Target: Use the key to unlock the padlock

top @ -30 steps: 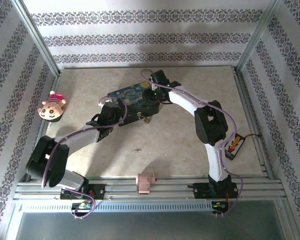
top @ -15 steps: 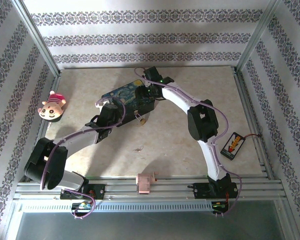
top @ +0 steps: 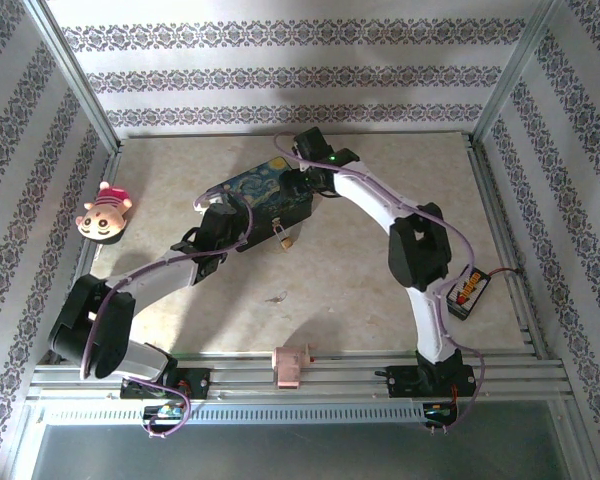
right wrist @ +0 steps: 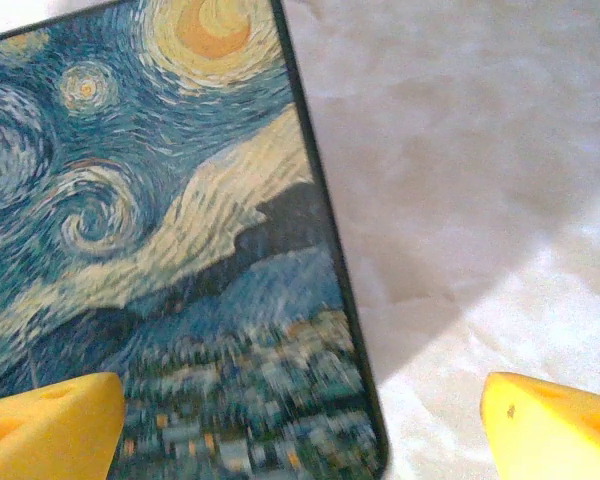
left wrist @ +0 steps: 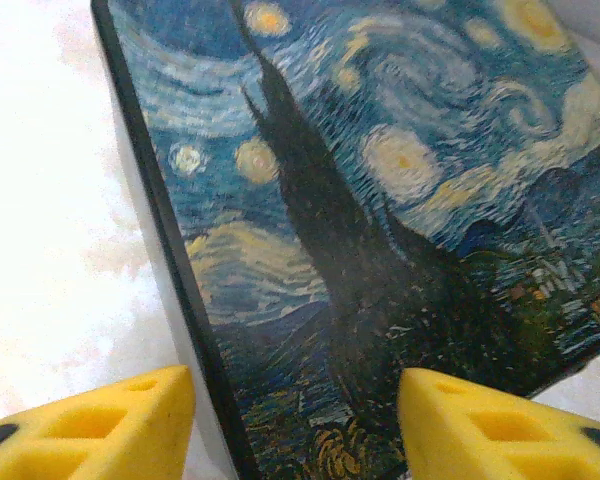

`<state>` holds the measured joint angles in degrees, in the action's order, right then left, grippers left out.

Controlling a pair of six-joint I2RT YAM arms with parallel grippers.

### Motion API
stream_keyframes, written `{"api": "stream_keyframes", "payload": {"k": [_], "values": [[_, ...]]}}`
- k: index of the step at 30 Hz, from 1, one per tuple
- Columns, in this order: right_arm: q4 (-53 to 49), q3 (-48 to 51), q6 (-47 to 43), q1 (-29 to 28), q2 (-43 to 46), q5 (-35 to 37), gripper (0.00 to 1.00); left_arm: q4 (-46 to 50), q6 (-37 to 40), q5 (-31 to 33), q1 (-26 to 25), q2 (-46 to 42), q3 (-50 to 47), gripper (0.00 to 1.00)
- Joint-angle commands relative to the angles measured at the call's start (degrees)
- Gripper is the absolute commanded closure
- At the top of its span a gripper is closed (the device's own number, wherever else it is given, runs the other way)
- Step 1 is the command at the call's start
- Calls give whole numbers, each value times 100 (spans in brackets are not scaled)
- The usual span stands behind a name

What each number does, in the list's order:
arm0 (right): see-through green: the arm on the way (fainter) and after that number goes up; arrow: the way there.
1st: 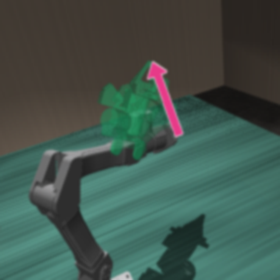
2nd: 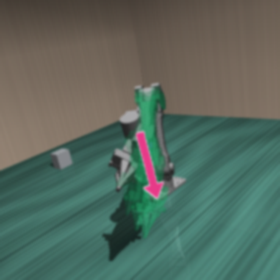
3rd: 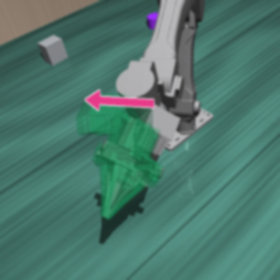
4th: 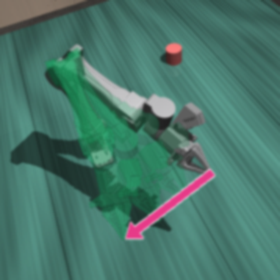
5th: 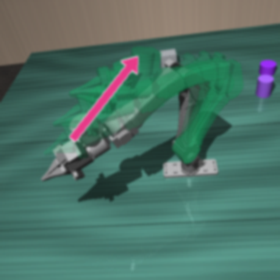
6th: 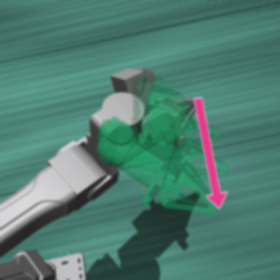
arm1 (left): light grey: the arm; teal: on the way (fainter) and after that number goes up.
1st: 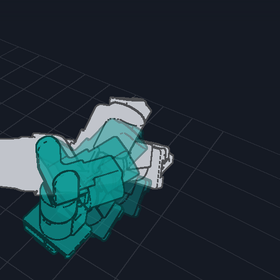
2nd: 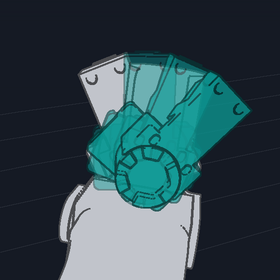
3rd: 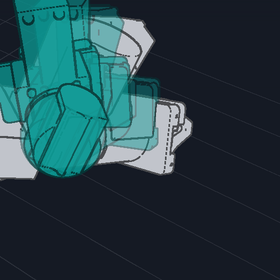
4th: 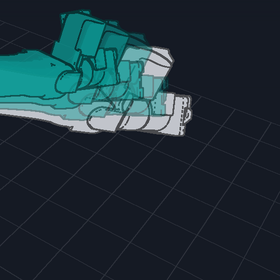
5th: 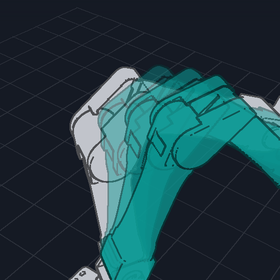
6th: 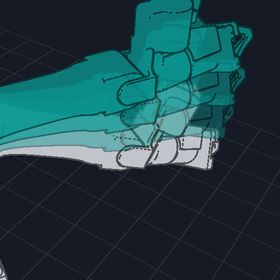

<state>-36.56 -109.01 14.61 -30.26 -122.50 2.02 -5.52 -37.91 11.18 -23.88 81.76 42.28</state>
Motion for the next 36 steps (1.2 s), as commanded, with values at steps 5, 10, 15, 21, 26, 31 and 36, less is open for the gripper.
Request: {"api": "stream_keyframes", "payload": {"k": [5, 10, 15, 21, 26, 31, 36], "values": [[358, 1465, 117, -307, 1430, 813, 9, 239, 86, 101, 148, -681, -23, 25], [549, 2767, 259, -949, 2238, 1225, 15, 750, 367, 156, 215, -1305, -139, 1], [360, 3616, 503, -1810, 2666, 1067, 28, 1516, 617, 260, 299, -1892, -300, 1], [210, 3800, 913, -2553, 2326, 189, 40, 1895, 482, 244, 348, -2409, -681, 1], [267, 3786, 1052, -2704, 1892, -215, 51, 1831, 255, 195, 358, -2682, -964, 1], [457, 3825, 1121, -2702, 1662, -690, 58, 1757, 161, 161, 359, -2735, -1064, 1], [565, 3878, 1173, -2704, 1487, -876, 65, 1652, 104, 132, 368, -2626, -1098, 1]]}}
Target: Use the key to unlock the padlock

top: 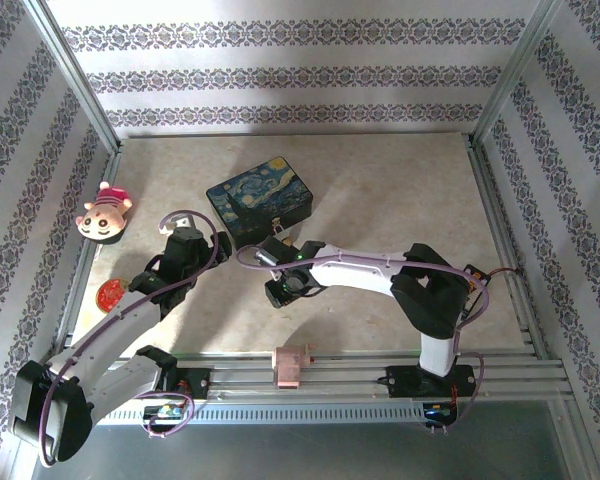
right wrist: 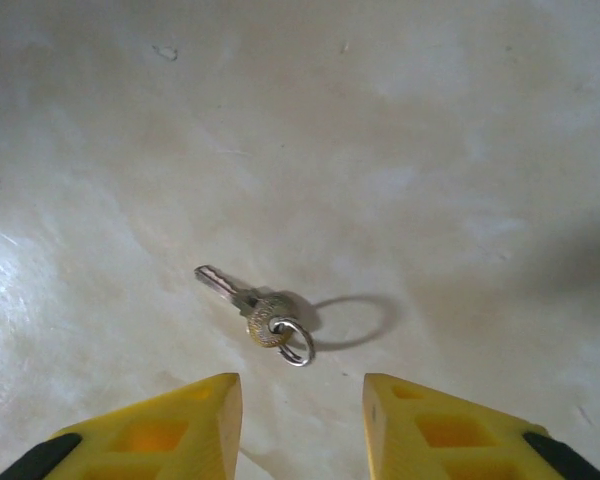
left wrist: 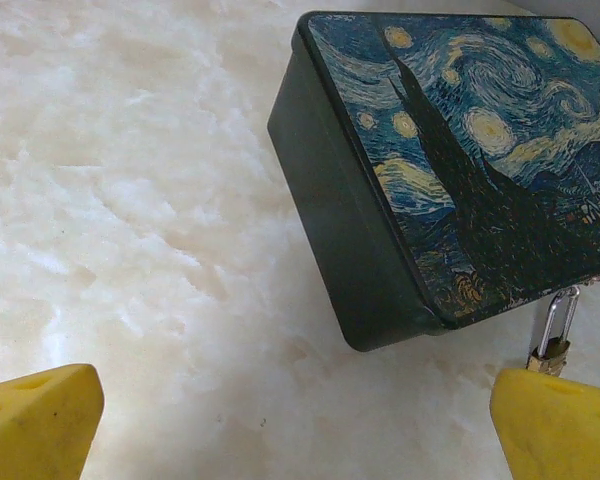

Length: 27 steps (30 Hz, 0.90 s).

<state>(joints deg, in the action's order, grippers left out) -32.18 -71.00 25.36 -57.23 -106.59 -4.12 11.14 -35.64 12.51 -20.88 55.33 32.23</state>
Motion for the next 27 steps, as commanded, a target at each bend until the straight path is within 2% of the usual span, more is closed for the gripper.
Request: {"api": "stream_keyframes", "payload": {"k": [1, 5, 16, 20, 24, 27], "values": [[162, 94, 108, -4, -135, -277, 66, -31, -140, -16, 78, 43, -87, 1], [249, 113, 169, -7, -286, -291, 70, -84, -248, -64, 83, 117, -119, 1], [296, 183, 258, 2, -433, -194, 72, -154, -259, -104, 99, 162, -164, 1], [331, 183, 300, 8, -417, -194, 80, -164, -259, -135, 100, 198, -184, 1], [395, 203, 367, 2, -291, -221, 99, -129, -211, -204, 104, 213, -165, 1], [488, 292, 432, 10, -119, -238, 100, -154, -134, -305, 108, 199, -147, 1]]}}
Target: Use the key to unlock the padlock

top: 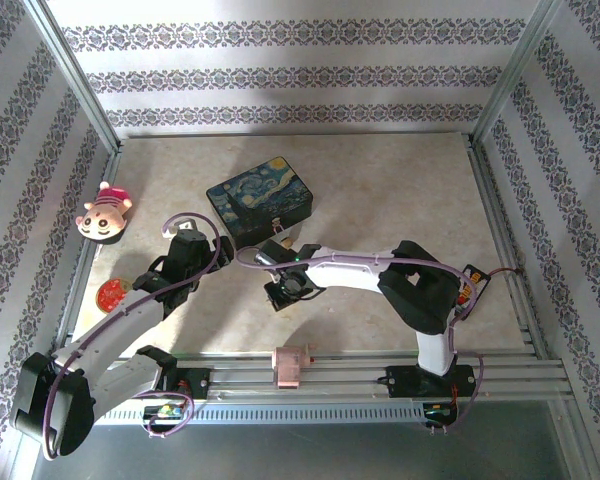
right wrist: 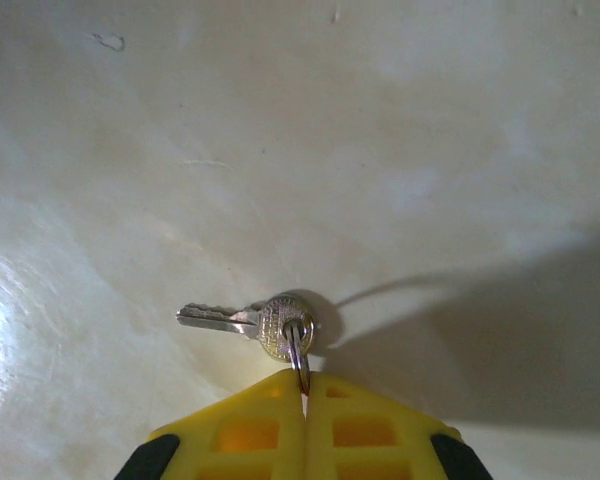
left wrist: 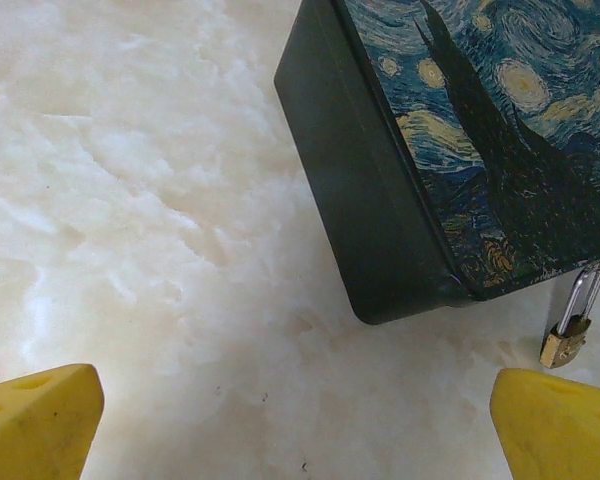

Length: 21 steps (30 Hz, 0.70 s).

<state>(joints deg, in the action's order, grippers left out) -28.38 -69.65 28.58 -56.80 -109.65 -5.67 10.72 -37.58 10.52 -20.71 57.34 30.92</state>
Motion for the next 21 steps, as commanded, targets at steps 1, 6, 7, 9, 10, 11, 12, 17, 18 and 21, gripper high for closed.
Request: {"api": "stream_keyframes", "payload": {"k": [1, 6, 7, 9, 10, 11, 12, 17, 18, 21], "values": [[147, 196, 126, -33, 257, -81, 100, -162, 90, -164, 89, -12, -25, 1], [359, 472, 225, 103, 768, -120, 100, -305, 176, -383, 86, -163, -69, 1], [417, 548, 244, 147, 901, -147, 100, -313, 202, -431, 91, -186, -64, 1], [536, 683, 282, 240, 1131, -229, 100, -338, 238, -511, 93, -233, -64, 1], [582, 746, 289, 284, 1269, -265, 100, -363, 283, -590, 92, -255, -68, 1], [604, 787, 289, 327, 1384, -276, 100, -398, 323, -666, 92, -270, -80, 1], [622, 819, 281, 369, 1507, -285, 100, -439, 355, -771, 87, -302, -86, 1], [650, 930, 223, 629, 2036, -413, 100, -1046, 542, -1561, 94, -517, -281, 1], [641, 933, 202, 689, 2132, -458, 100, -1220, 631, -1807, 94, -548, -324, 1], [636, 951, 192, 895, 2471, -593, 100, -1564, 896, -2378, 92, -566, -385, 1]]}}
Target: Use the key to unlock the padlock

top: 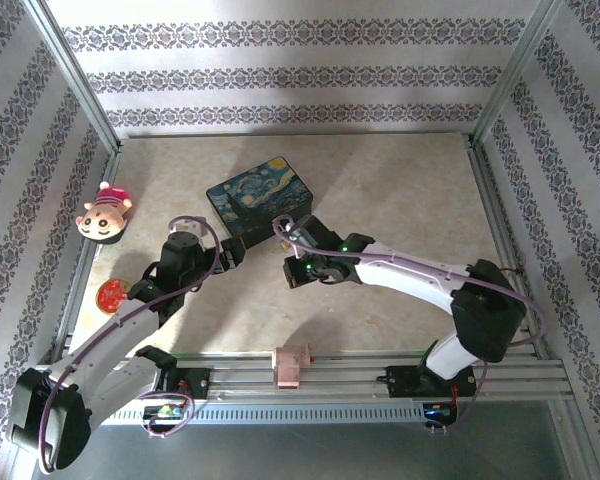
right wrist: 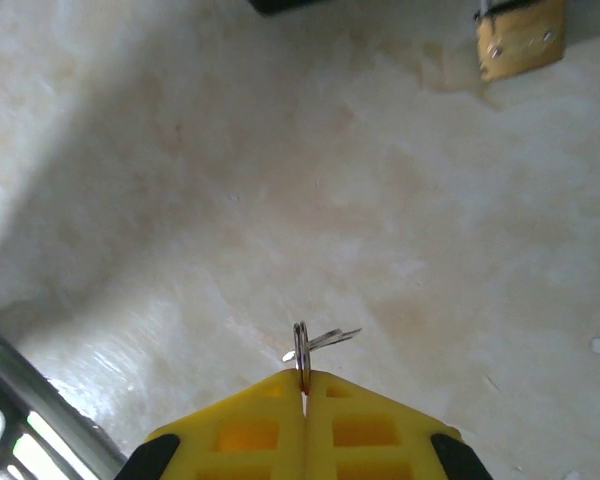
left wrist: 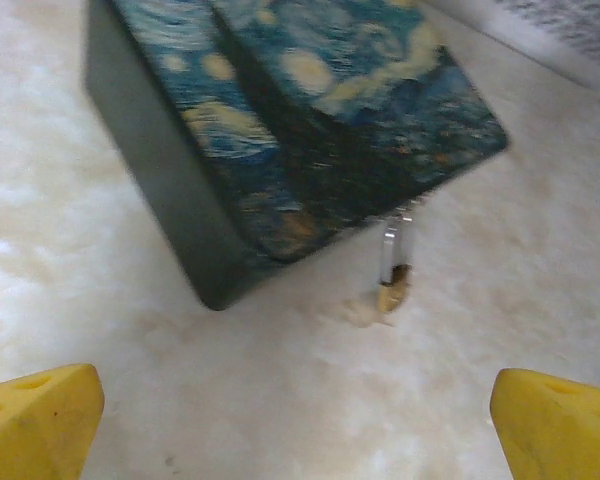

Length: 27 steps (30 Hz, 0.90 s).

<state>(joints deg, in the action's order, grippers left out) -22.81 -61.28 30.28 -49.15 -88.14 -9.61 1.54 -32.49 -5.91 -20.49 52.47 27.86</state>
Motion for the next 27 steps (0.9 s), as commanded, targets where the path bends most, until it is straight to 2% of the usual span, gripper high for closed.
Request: {"api": "stream_keyframes", "payload": {"k": [1, 6, 9, 12, 16, 20, 24, 27], "values": [[76, 110, 41, 208, 437, -249, 100, -706, 469, -868, 66, -78, -87, 1], [120, 122, 276, 602, 932, -549, 100, -1294, 968, -1606, 63, -54, -228, 1], [160, 136, 522, 833, 1175, -716, 100, -1948, 1166, -2076, 67, 18, -403, 11], [350, 205, 784, 1027, 1382, -963, 100, -2920, 1285, -2337, 22, 149, -665, 15], [628, 224, 1011, 1126, 1557, -1256, 100, -4413, 1797, -2193, -237, 589, -1024, 16], [776, 162, 1175, 1131, 1565, -1492, 100, -5201, 2330, -2121, -533, 1132, -966, 18], [943, 143, 1311, 1124, 1528, -1652, 100, -5668, 2892, -1810, -962, 1710, -802, 24], [1056, 167, 1415, 1100, 1528, -1694, 100, -6370, 3119, -1596, -1194, 2214, -792, 33]]}}
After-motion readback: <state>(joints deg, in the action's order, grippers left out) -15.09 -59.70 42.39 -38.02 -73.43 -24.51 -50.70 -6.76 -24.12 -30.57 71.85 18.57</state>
